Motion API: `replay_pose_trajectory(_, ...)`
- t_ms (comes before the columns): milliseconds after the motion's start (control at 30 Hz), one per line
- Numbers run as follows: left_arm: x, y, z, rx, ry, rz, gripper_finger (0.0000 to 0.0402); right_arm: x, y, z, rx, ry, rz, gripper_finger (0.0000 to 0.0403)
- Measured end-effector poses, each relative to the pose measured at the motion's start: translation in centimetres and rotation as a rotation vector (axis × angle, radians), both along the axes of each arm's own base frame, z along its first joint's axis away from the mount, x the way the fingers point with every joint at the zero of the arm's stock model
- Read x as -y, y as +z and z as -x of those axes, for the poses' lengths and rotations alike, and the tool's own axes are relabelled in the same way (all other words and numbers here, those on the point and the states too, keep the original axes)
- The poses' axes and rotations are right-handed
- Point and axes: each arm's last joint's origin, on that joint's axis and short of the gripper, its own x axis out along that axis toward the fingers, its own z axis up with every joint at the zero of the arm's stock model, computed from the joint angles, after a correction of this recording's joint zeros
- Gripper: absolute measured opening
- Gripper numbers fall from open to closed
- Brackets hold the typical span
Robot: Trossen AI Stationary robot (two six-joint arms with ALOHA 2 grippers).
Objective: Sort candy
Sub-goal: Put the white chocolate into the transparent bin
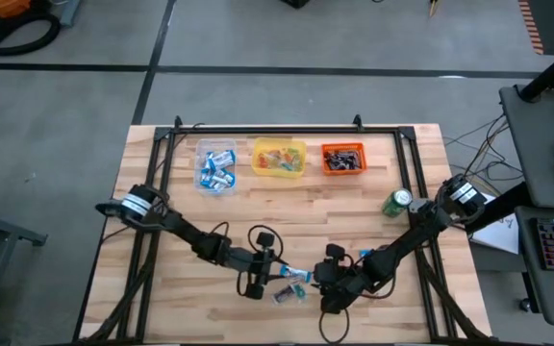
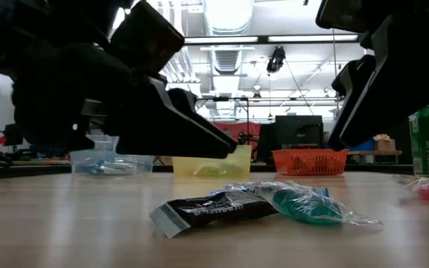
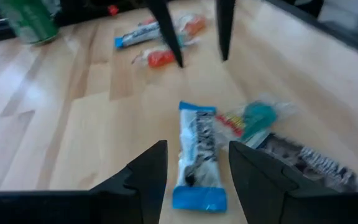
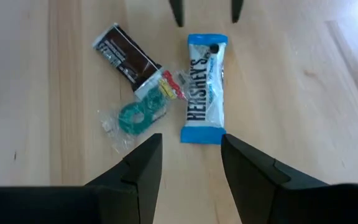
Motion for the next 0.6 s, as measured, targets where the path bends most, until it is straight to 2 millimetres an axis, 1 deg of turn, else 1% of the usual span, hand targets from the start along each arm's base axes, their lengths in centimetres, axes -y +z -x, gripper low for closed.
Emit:
replay_pose_trajectory(133,-0.3,-0.9,-0.8,-0.015,-0.055,0.033,0.0155,0.0,-0.1,0.1,-0.002,-0.009,-0.005,0.0155)
replay_pose_trajectory(300,-0.7,-2.5,-2.1,-0.039,-0.031,0.031,0.0155,0.0,0.0,0.0,0.005,-0.012,-0.013,0.0155)
replay_pose_trajectory(400,-0.8,-3.2,-2.6,-0.05,-0.026,0.033,0.0155,-0.1,0.0,-0.1,0.016,-0.013,-0.021,0.0155)
replay_pose_trajectory(600,-0.9,-3.7,-2.6,-0.054,-0.021,0.033,0.0151,-0.1,0.1,-0.1,0.021,-0.019,-0.03,0.0155)
